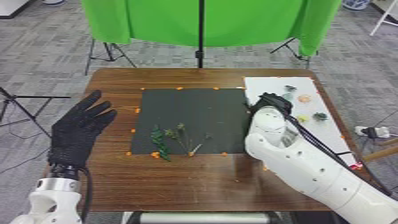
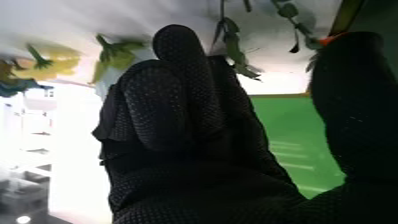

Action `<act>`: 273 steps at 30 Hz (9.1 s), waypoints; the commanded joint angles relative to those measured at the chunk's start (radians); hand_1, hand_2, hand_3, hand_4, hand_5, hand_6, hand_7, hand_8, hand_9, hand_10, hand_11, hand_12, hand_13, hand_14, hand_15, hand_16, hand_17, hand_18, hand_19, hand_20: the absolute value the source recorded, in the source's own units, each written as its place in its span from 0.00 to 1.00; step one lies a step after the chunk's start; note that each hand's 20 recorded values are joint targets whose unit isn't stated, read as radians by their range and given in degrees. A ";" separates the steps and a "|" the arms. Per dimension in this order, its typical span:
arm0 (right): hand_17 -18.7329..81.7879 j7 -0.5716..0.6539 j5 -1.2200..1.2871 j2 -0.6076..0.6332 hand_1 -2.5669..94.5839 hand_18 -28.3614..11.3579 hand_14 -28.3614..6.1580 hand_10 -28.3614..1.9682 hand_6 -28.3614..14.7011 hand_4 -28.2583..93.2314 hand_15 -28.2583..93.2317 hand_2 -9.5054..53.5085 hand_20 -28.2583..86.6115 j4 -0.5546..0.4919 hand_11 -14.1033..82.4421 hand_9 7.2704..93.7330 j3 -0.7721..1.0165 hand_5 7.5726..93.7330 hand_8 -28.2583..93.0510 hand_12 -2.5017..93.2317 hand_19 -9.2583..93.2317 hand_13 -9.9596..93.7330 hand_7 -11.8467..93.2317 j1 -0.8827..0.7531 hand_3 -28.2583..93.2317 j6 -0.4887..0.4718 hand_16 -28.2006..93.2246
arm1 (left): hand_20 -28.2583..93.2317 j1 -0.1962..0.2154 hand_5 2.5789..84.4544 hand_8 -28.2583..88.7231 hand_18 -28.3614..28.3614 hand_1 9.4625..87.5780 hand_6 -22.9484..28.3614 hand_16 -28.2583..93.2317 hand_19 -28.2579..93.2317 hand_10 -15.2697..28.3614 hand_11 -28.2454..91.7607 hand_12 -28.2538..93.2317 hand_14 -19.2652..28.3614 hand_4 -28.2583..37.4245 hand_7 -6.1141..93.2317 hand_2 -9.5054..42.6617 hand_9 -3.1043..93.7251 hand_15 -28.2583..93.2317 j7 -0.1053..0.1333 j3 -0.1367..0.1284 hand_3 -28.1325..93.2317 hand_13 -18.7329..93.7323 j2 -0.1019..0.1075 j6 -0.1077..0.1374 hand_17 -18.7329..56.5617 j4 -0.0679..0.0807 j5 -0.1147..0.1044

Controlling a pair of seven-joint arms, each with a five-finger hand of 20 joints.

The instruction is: Arrange flowers

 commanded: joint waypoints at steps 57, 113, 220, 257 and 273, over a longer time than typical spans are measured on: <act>0.61 -0.069 -0.126 -0.122 0.58 0.03 0.54 0.53 0.58 0.00 0.91 0.00 0.76 -0.344 0.61 0.98 0.061 1.00 0.34 0.28 1.00 0.88 0.31 -0.326 0.86 0.052 0.37 | 0.34 -0.085 0.45 0.16 1.00 0.19 0.62 0.17 0.67 0.81 0.44 0.33 0.99 0.07 0.20 0.29 0.41 0.67 0.045 0.088 0.88 0.40 0.029 0.021 0.14 0.089 -0.032; 0.64 -0.023 -0.322 -0.009 0.37 0.00 0.44 0.43 0.59 0.05 0.98 0.00 0.84 -0.351 0.77 0.87 0.054 0.95 0.14 0.27 1.00 0.84 0.40 -0.293 0.83 0.194 0.39 | 0.35 -0.086 0.45 0.17 1.00 0.20 0.62 0.18 0.67 0.81 0.42 0.34 0.99 0.08 0.18 0.29 0.41 0.66 -0.021 0.085 0.88 0.40 0.001 -0.029 0.14 0.079 0.005; 0.50 -0.522 0.009 -0.296 0.49 0.16 0.62 0.62 0.70 0.00 0.87 0.00 0.71 -0.012 0.49 0.84 -0.561 0.73 0.14 0.29 1.00 0.75 0.26 0.311 0.82 0.316 0.38 | 0.39 -0.484 0.46 0.16 1.00 0.20 0.62 0.17 0.67 0.81 0.44 0.33 0.99 0.08 0.20 0.29 0.41 0.67 0.101 0.289 0.88 0.40 0.172 -0.011 0.15 0.142 -0.031; 0.39 -0.311 0.018 0.319 0.37 0.05 0.34 0.29 0.66 0.00 0.72 0.00 0.65 -0.367 0.33 0.59 0.480 0.54 0.13 0.16 0.89 0.62 0.25 -0.445 0.89 0.203 0.30 | 0.36 -0.069 0.45 0.16 1.00 0.19 0.61 0.17 0.66 0.80 0.43 0.33 0.99 0.07 0.19 0.28 0.40 0.66 0.047 0.021 0.88 0.40 0.048 0.037 0.14 0.061 -0.045; 0.39 -0.225 -0.055 0.375 0.39 0.03 0.37 0.32 0.69 0.00 0.77 0.00 0.65 -0.176 0.34 0.60 0.229 0.51 0.13 0.17 0.91 0.62 0.25 -0.280 0.89 0.117 0.31 | 0.36 -0.080 0.45 0.16 1.00 0.19 0.61 0.18 0.67 0.81 0.43 0.33 0.99 0.08 0.19 0.29 0.40 0.67 0.055 0.033 0.88 0.40 0.046 0.038 0.14 0.065 -0.047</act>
